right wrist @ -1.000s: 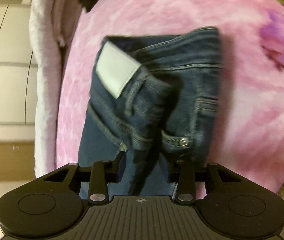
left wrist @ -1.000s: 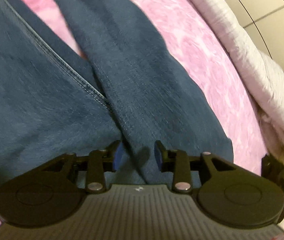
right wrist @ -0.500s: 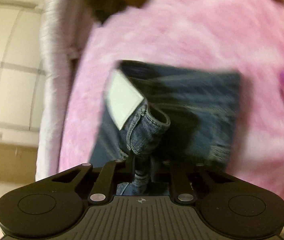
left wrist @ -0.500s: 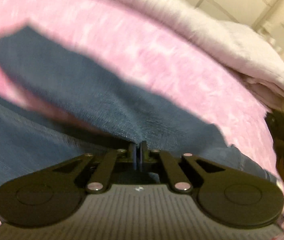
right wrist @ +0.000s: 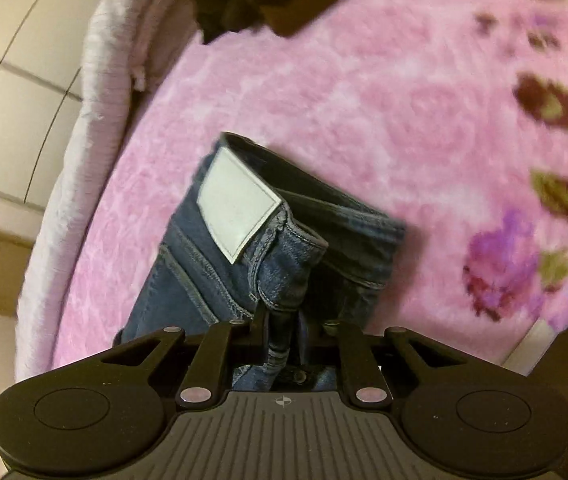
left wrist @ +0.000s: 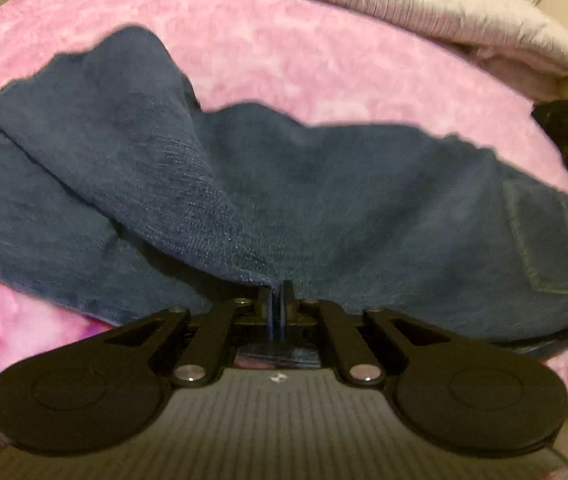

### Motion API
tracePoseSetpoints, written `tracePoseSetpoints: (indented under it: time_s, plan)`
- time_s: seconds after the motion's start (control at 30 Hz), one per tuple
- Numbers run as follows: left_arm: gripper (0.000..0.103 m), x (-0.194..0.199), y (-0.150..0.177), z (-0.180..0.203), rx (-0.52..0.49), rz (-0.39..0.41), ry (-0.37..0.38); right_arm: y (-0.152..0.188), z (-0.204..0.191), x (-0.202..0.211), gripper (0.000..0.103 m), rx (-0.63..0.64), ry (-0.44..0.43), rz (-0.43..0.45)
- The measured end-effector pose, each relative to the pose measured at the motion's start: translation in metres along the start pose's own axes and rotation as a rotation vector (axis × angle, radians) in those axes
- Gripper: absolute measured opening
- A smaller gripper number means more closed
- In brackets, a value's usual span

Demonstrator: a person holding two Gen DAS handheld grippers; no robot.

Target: Fold clothes

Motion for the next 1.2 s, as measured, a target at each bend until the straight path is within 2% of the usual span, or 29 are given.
tracePoseSetpoints:
  time_s: [0.1, 0.27, 0.43, 0.53, 0.6, 0.77, 0.83, 0.87, 0.93, 1.1, 1.2]
  plan:
    - [0.001, 0.004, 0.0, 0.004, -0.024, 0.009, 0.0, 0.004, -0.005, 0.01, 0.013, 0.025, 0.015, 0.007]
    - [0.001, 0.01, 0.001, 0.01, -0.063, 0.023, 0.0, 0.009, 0.014, 0.0, 0.013, 0.005, 0.1, -0.013]
    - [0.001, 0.015, 0.002, 0.017, -0.105, 0.034, -0.001, 0.002, -0.006, 0.008, 0.013, 0.102, 0.102, 0.03]
    - [0.001, -0.001, 0.009, 0.026, -0.149, 0.01, -0.025, 0.0, -0.002, 0.005, 0.013, 0.121, 0.122, 0.033]
    - [0.001, -0.007, 0.011, 0.026, -0.148, 0.003, -0.037, 0.003, 0.012, -0.001, 0.013, 0.061, 0.143, 0.007]
    - [0.002, 0.0, 0.006, 0.019, -0.116, -0.025, -0.018, 0.007, 0.01, 0.002, 0.014, 0.086, 0.173, 0.019]
    - [0.004, 0.007, 0.002, 0.014, -0.091, -0.041, -0.01, 0.006, 0.011, 0.002, 0.014, 0.046, 0.186, -0.003]
    - [0.007, 0.011, 0.0, 0.006, -0.073, -0.045, -0.017, 0.004, 0.009, 0.003, 0.019, 0.027, 0.202, -0.016]
    - [0.008, 0.02, -0.005, -0.009, -0.037, -0.053, -0.03, 0.004, -0.006, 0.007, 0.026, 0.059, 0.258, -0.028]
    - [0.008, 0.043, -0.018, -0.049, 0.054, -0.073, -0.064, 0.033, -0.071, 0.004, 0.026, 0.347, 0.295, -0.062]
    - [0.008, 0.055, -0.026, -0.075, 0.113, -0.083, -0.085, 0.081, -0.102, -0.026, 0.026, 0.348, 0.163, -0.217]
Point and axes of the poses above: each gripper's, at about its wrist camera, not at the fingertips, and x roughly against the way its jaws point, z to its right, y to its underside, the point moved 6 cm from there along -x, roughly the way its jaws point, and after that the axes turned 9 degrees about -y, right-handed, at the moved point
